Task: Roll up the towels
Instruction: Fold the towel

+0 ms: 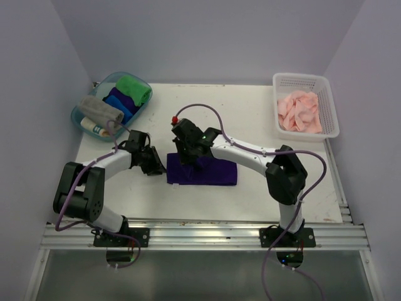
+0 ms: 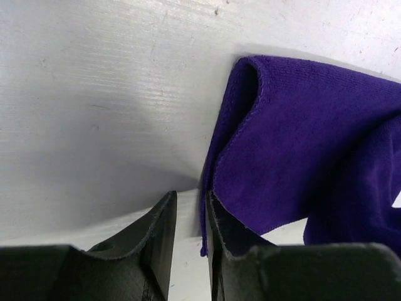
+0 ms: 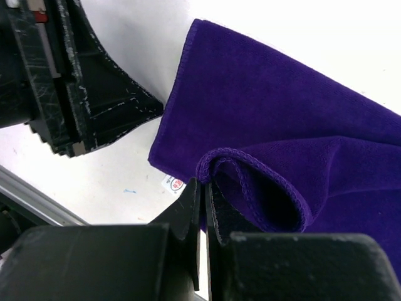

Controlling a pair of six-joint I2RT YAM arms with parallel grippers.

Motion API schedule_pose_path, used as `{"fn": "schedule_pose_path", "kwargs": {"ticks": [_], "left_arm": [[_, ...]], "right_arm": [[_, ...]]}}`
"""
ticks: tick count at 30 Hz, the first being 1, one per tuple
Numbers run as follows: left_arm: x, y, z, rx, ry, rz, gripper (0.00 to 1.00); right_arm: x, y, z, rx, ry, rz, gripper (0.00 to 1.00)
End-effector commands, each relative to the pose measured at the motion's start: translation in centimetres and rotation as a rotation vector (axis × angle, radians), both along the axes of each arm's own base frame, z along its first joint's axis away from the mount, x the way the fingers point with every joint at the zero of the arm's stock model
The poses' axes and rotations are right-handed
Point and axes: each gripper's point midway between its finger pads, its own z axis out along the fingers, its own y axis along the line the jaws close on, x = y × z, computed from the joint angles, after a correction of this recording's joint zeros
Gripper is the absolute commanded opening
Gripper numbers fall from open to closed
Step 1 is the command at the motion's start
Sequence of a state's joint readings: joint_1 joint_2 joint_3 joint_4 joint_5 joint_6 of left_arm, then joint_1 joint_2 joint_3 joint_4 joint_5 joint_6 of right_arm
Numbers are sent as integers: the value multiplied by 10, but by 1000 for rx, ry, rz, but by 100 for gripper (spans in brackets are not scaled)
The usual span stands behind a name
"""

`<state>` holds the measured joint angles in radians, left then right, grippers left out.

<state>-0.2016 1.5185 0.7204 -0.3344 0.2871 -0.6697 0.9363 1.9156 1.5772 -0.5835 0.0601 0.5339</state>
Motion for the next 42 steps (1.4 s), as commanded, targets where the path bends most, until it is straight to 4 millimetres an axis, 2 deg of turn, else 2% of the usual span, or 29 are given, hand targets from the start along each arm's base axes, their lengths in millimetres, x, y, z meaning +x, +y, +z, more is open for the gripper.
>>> {"fn": "schedule_pose_path", "kwargs": {"ticks": [1,9,11,13,14,15,17,18,21,22,23,25,26,27,28,29,30,31,32,34,37,38,42], "left_arm": [[-8,3,-12,13,19,-4,29],[-8,5,-12,24,17,3,29],[-8,5,-12,26,15,5,29],[-8,6,-10,31,12,9,29],[-8,8,-8,37,10,12,29],[-7,8,-6,42,3,15,29],[-7,12,0,58,-7,24,29],[-5,13,3,63,-15,27,29],[-2,19,14,93,-46,47,29],[-2,23,16,110,-50,53,29],[2,24,25,115,-87,56,29],[7,23,36,112,-138,45,31],[13,22,49,112,-193,32,33],[19,21,59,118,-233,24,38],[22,15,67,156,-271,-2,41],[32,8,85,178,-335,-32,44],[30,-11,92,194,-367,-98,56],[34,-16,98,222,-393,-121,61],[40,-26,105,233,-421,-179,64],[39,-44,103,230,-424,-267,70],[41,-65,111,215,-463,-371,70],[42,-70,108,217,-464,-396,69],[46,-77,97,222,-426,-433,65]], "right_arm": [[0,15,6,25,6,23,0],[4,33,-13,24,28,36,0],[4,36,-16,23,36,43,23],[9,42,-7,40,14,48,49],[13,42,-2,38,-7,50,54],[16,44,12,51,-29,52,56],[23,43,28,63,-74,41,57],[30,37,47,75,-132,22,56],[40,15,69,90,-202,-33,48],[42,7,72,95,-208,-47,42],[44,-7,59,70,-190,-68,40],[44,-22,55,58,-183,-90,33],[42,-38,37,20,-148,-115,31],[40,-45,32,16,-134,-123,28],[38,-51,31,22,-125,-136,25],[40,-61,27,30,-105,-166,24],[35,-71,14,17,-81,-177,23],[34,-78,12,17,-72,-193,23],[33,-93,11,17,-67,-225,23],[33,-109,11,7,-77,-257,24],[30,-139,13,-26,-90,-304,29],[28,-151,14,-33,-91,-324,29],[22,-171,13,-41,-93,-364,31]]}}
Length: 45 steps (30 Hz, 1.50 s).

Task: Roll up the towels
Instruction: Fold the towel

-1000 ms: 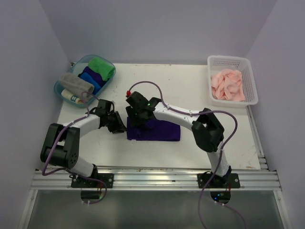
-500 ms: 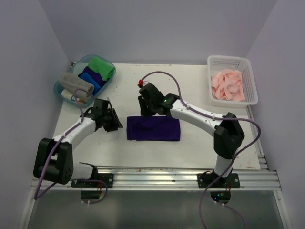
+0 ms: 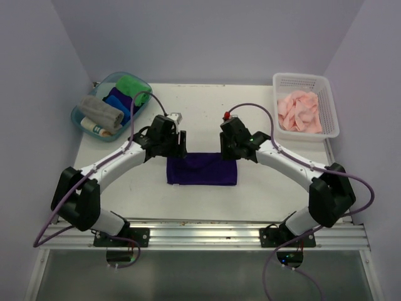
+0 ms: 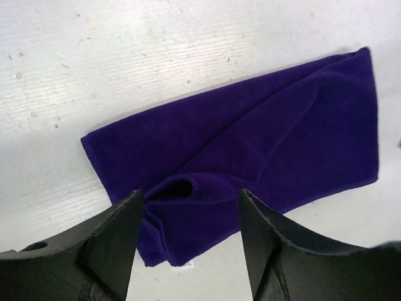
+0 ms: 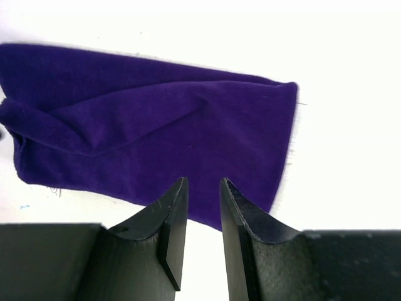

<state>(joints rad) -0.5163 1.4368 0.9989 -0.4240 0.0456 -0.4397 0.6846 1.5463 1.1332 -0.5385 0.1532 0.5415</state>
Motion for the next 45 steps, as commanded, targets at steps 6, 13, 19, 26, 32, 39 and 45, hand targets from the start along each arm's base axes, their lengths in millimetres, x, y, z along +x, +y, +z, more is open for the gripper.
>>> {"fn": "schedule_pose_path", "kwargs": {"ticks": [6,13,19,26,32,39,45], "left_arm": [[12,-16,-11,19,26,-89,50],[13,-15,-6,22,34,-80,0],[22,5,-9,19,70,67,0],[29,44,-35,6,174,231,0],[36,57,-56,21,233,308,21],[42,77,-37,59,152,429,65],[22,77,-19,123,97,442,60]], "right_arm": [[1,-18,16,9,-57,-64,31],[6,-23,16,-14,-67,-76,31],[16,-19,9,-32,-54,-62,31],[22,-17,3,-49,-48,-58,30],[21,-15,-8,-54,-23,-52,30],[17,-18,-18,-78,-2,-40,31],[26,-11,-22,-87,4,-16,21]]}}
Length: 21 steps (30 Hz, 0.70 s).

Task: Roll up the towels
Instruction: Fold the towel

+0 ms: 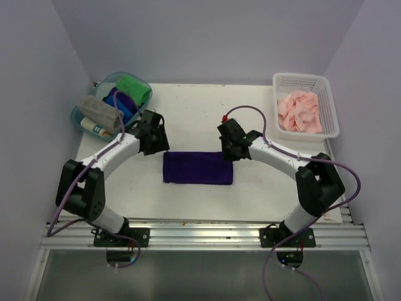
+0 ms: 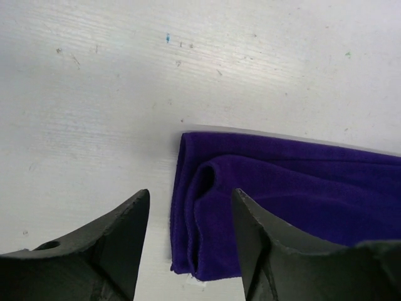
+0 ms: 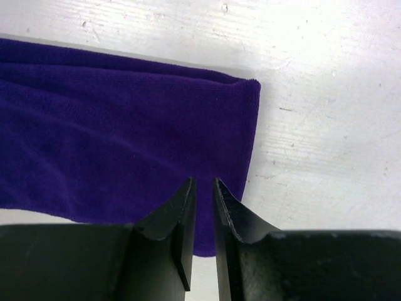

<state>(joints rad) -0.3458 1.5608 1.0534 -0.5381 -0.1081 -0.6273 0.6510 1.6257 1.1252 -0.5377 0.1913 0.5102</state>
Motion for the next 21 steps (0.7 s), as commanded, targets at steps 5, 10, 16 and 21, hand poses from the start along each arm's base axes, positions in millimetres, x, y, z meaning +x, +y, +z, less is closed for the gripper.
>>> {"fn": "schedule_pose_path", "kwargs": {"ticks": [5,10,16,21], "left_arm": [[-31,-27,5,28,-15,-46,48],[-52,-36,-34,16,88,-95,44],[-57,-30,-74,103,218,-131,44],[-36,-35,-89,156,252,-162,45]], "right_arm": [[42,9,-1,12,-14,12,13],[60,7,-25,-20,31,15,12],[53,-15,-61,-63,96,-39,5],[17,-42,-64,-81,109,-112,5]]}}
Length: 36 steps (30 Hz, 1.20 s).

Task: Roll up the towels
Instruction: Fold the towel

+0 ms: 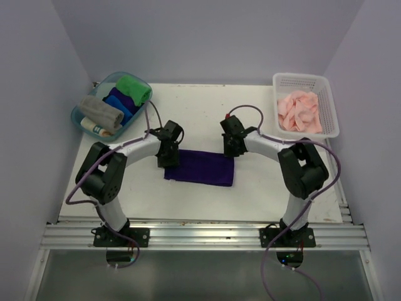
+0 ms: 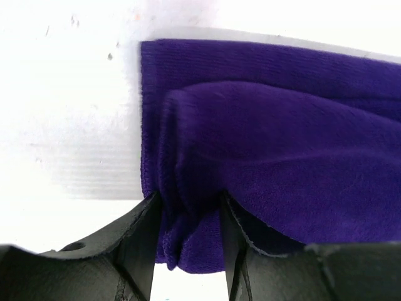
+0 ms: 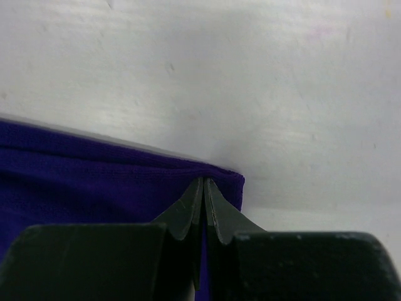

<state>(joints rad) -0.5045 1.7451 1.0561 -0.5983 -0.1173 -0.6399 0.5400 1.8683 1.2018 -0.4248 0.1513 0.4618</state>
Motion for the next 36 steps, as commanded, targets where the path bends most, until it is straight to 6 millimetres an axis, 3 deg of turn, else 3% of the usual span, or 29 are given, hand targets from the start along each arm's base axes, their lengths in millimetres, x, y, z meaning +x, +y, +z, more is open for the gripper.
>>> {"fn": "schedule_pose_path", "kwargs": {"ticks": [1,2,3,5,6,7,9,10,12,15,18,21,24,26,30,31,33,34,36], "left_arm": [[24,-2,-20,55,6,-20,45],[30,-7,-20,50,6,-21,45],[33,-9,-29,55,28,-29,45],[58,-25,-19,33,-12,-43,45],[64,-27,-28,42,3,-51,45],[85,-40,-15,19,-42,-64,45],[99,-50,-12,11,-46,-90,45],[117,-61,-4,-1,-80,-113,45],[127,-76,6,-12,-108,-157,45],[147,-94,56,-42,-240,-217,48],[149,-95,92,-62,-324,-242,53],[140,-89,111,-67,-346,-249,57],[125,-84,115,-81,-338,-247,57],[113,-76,104,-75,-309,-227,56],[95,-73,101,-114,-294,-207,55],[85,-73,90,-136,-258,-206,54],[80,-80,90,-193,-269,-209,54],[68,-84,77,-231,-225,-217,53],[65,-91,70,-272,-216,-217,53]], "right_arm": [[-41,-33,-9,-46,56,-87,5],[-62,-41,-20,-42,97,-96,4],[-68,-40,-8,-4,67,-104,4],[-99,-46,-17,11,99,-135,4],[-106,-43,-9,42,76,-138,4],[-121,-32,-8,67,81,-124,4],[-144,-22,-9,76,93,-89,4],[-158,-5,-3,99,83,-48,4],[-174,8,3,94,86,0,4],[-166,7,26,98,10,-9,5],[-150,6,52,102,-93,-3,10],[-134,14,62,62,-129,26,11],[-119,29,64,36,-134,61,11],[-110,37,68,36,-151,82,11],[-97,48,55,32,-132,111,11],[-92,47,54,31,-131,113,11],[-87,47,47,32,-121,112,11],[-84,44,40,27,-102,110,11],[-81,40,30,23,-87,102,11]]}}
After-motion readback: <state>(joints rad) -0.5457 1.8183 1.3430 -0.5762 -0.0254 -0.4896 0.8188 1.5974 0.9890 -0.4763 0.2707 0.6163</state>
